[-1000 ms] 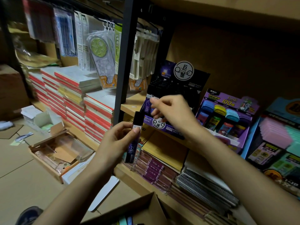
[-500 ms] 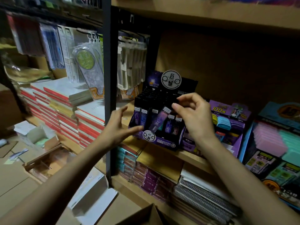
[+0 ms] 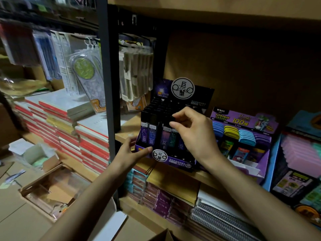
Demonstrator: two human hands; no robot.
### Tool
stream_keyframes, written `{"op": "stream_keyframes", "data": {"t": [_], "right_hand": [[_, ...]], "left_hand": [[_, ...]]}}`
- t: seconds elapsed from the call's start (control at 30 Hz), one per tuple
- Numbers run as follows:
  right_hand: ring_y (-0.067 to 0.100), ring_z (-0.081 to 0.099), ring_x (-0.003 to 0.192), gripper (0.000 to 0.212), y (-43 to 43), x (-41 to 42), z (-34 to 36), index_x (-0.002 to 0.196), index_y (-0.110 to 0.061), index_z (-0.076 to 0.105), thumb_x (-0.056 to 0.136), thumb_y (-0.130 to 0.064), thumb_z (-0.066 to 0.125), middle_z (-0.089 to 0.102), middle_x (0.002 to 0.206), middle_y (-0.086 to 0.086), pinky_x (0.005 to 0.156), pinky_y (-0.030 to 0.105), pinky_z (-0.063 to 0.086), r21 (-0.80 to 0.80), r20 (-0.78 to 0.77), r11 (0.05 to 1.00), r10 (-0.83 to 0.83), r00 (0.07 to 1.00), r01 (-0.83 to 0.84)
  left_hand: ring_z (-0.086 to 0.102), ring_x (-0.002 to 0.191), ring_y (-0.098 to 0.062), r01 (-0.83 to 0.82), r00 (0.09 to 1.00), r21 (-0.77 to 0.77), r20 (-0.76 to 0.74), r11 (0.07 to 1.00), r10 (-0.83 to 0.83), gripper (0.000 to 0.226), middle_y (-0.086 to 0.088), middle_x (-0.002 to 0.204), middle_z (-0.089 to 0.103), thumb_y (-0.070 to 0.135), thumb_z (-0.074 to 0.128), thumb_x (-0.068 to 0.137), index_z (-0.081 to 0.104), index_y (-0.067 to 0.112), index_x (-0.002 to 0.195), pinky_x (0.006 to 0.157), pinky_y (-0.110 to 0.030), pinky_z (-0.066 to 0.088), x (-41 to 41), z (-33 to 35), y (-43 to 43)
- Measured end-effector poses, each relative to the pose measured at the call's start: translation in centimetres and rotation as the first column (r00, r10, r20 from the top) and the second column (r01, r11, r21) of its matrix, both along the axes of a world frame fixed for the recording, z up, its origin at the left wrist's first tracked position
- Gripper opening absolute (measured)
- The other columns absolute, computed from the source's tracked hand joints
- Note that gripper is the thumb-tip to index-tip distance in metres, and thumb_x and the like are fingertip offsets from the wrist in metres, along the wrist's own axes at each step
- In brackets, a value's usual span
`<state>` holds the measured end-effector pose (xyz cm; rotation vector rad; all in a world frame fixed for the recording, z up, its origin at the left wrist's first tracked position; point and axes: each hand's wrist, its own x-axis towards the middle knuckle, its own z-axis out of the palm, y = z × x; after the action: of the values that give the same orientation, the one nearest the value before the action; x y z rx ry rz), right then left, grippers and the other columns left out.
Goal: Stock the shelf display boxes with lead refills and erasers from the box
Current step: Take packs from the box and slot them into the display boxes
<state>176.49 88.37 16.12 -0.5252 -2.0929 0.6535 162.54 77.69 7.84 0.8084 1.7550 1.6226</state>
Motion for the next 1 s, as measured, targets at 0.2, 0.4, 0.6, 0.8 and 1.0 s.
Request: {"op": "stream_keyframes", "data": {"t": [0.2, 0.4, 0.6, 0.8, 1.0], "right_hand": [[-0.002, 0.054, 0.068, 0.008, 0.6, -1.5, -0.2, 0.088, -0.013, 0.066, 0.082, -0.013, 0.071, 0.061, 0.077, -0.005, 0.058, 0.005, 0.041, 0.017, 0.087, 0.996, -0.089, 0.992, 0.088], [0.020, 0.061, 0.080, 0.015, 0.6, -1.8, 1.8, 0.095, -0.012, 0.060, 0.085, -0.019, 0.068, 0.064, 0.084, 0.005, 0.069, 0.030, 0.051, 0.191, 0.347, 0.980, -0.128, 0.929, 0.063], [0.009, 0.059, 0.076, 0.037, -0.8, 1.6, 4.1, 0.120, -0.018, 0.053, 0.087, -0.029, 0.065, 0.062, 0.083, -0.007, 0.072, 0.028, 0.050, 0.123, 0.445, 0.988, 0.033, 0.895, -0.098], [0.011, 0.060, 0.087, 0.021, -3.9, 6.6, -2.1, 0.107, -0.016, 0.063, 0.089, -0.026, 0.063, 0.068, 0.098, 0.003, 0.077, 0.026, 0.047, 0.016, 0.594, 0.979, 0.154, 0.789, -0.203], [0.018, 0.061, 0.094, 0.017, -7.3, 9.8, -14.8, 0.104, -0.016, 0.064, 0.090, -0.025, 0.060, 0.067, 0.102, 0.005, 0.083, 0.037, 0.050, -0.163, 0.761, 0.968, 0.247, 0.599, -0.191]], "left_hand": [[0.056, 0.114, -0.030, 0.013, 1.000, 0.012, 0.026, 1.000, -0.013, 0.065, -0.013, 0.131, 0.052, 0.019, 0.071, 0.079, 0.039, 0.014, 0.136, 0.102, -0.052, 0.042, -0.1, -0.2, 0.0], [0.055, 0.106, -0.018, -0.024, 0.997, -0.022, -0.068, 0.999, 0.023, 0.053, -0.004, 0.126, 0.052, 0.022, 0.070, 0.082, 0.044, 0.020, 0.128, 0.093, -0.037, 0.046, 0.2, 0.3, -0.1], [0.051, 0.106, -0.014, -0.055, 0.950, -0.110, -0.312, 0.992, 0.018, 0.054, 0.001, 0.120, 0.050, 0.021, 0.068, 0.083, 0.044, 0.013, 0.131, 0.086, -0.031, 0.048, 0.5, 0.7, -3.6], [0.061, 0.091, -0.021, 0.003, 0.873, -0.357, -0.455, 0.934, -0.176, 0.028, -0.006, 0.098, 0.062, 0.012, 0.069, 0.084, 0.056, 0.005, 0.108, 0.076, -0.026, 0.051, 4.4, -6.0, -9.9], [0.058, 0.093, -0.021, 0.111, 0.936, -0.614, -0.199, 0.782, -0.289, 0.036, -0.009, 0.103, 0.059, 0.015, 0.070, 0.084, 0.055, 0.001, 0.114, 0.085, -0.030, 0.046, 9.2, -17.7, -14.9]]}}
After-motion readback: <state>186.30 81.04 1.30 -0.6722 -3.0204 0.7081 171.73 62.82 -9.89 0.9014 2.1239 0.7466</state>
